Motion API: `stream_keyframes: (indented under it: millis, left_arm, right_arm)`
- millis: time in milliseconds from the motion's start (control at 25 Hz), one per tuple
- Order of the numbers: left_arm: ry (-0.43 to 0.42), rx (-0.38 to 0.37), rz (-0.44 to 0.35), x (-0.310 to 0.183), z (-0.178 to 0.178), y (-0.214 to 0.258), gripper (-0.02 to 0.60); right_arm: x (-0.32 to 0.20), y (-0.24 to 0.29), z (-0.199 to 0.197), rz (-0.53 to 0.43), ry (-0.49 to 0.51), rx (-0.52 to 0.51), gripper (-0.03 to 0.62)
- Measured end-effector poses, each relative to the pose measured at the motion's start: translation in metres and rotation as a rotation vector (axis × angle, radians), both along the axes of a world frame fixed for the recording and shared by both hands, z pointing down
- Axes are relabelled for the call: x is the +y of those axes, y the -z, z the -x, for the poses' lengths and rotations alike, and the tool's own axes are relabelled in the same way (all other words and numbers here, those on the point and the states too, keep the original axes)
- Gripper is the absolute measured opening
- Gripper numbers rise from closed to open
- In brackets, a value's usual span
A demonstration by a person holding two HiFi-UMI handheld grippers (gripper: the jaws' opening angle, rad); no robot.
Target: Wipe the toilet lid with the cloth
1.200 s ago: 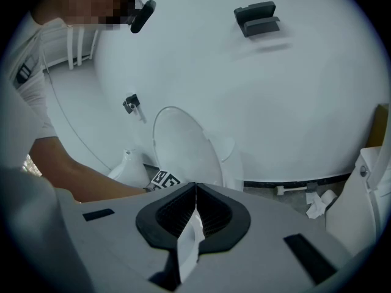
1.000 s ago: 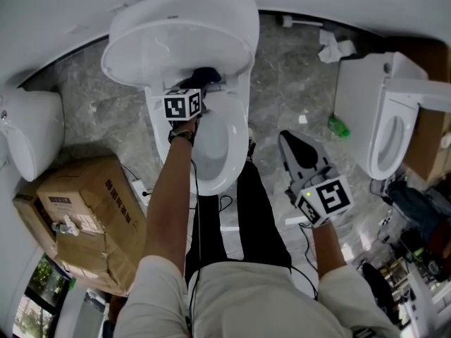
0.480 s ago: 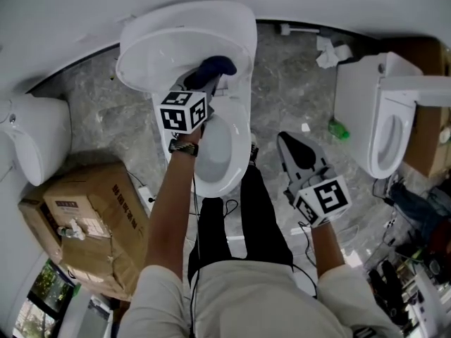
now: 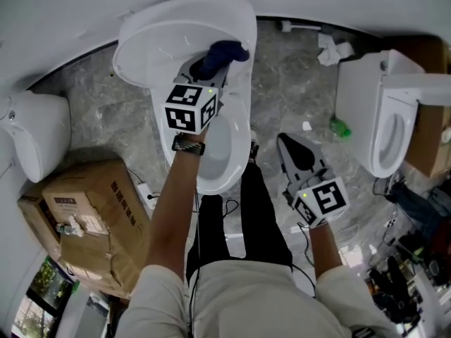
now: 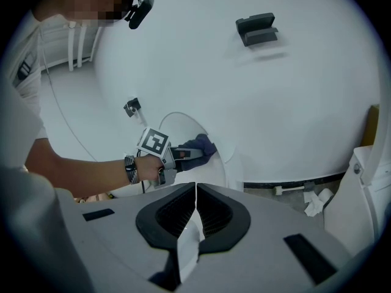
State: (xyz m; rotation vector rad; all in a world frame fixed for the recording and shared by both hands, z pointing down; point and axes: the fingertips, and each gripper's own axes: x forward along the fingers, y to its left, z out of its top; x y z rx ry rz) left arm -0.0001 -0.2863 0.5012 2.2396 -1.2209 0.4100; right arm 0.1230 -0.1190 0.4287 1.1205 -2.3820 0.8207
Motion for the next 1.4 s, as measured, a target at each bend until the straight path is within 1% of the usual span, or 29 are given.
stream_keyframes:
  millis: [160, 400, 480, 520, 720, 920, 1080, 1160, 1240, 1320, 1400]
  left_arm:
    - [-0.025, -0.012, 0.034, 0.003, -0.015, -0.031, 0.109]
    - [-0.002, -0.025, -0.071, 0.005, -0.018, -0.039, 0.100]
    - [0.003, -0.036, -0.089, 0.006, -0.017, -0.041, 0.100]
    - [0.007, -0.045, -0.085, 0.007, -0.017, -0.045, 0.100]
    - [0.032, -0.080, 0.046, 0.024, -0.018, -0.098, 0.101]
    - [0.062, -0.064, 0.154, 0.030, -0.020, -0.138, 0.101]
    - [0.044, -0.117, 0.231, 0.039, -0.019, -0.170, 0.101]
    - [0.047, -0.143, 0.287, 0.047, -0.013, -0.189, 0.101]
    - [0.069, -0.154, 0.330, 0.056, -0.004, -0.204, 0.101]
    - [0.102, -0.152, 0.351, 0.067, 0.008, -0.210, 0.101]
    - [0.139, -0.136, 0.353, 0.076, 0.021, -0.209, 0.101]
  right_arm:
    - [0.003, -0.010, -0.005, 0.016, 0.006, 0.008, 0.029]
    - [-0.004, -0.019, -0.027, 0.027, 0.001, 0.030, 0.029]
    - [-0.007, -0.021, -0.032, 0.026, 0.001, 0.036, 0.029]
    - [-0.009, -0.021, -0.033, 0.024, 0.002, 0.038, 0.029]
    - [-0.014, -0.025, -0.033, 0.022, 0.011, 0.040, 0.029]
    - [-0.012, -0.039, -0.034, 0.038, 0.022, 0.044, 0.029]
    - [-0.011, -0.048, -0.033, 0.051, 0.042, 0.051, 0.030]
    - [-0.014, -0.051, -0.032, 0.050, 0.057, 0.057, 0.029]
    - [-0.020, -0.052, -0.030, 0.041, 0.080, 0.074, 0.030]
    - [-0.030, -0.052, -0.027, 0.024, 0.112, 0.100, 0.029]
    - [-0.045, -0.051, -0.023, -0.006, 0.150, 0.126, 0.031]
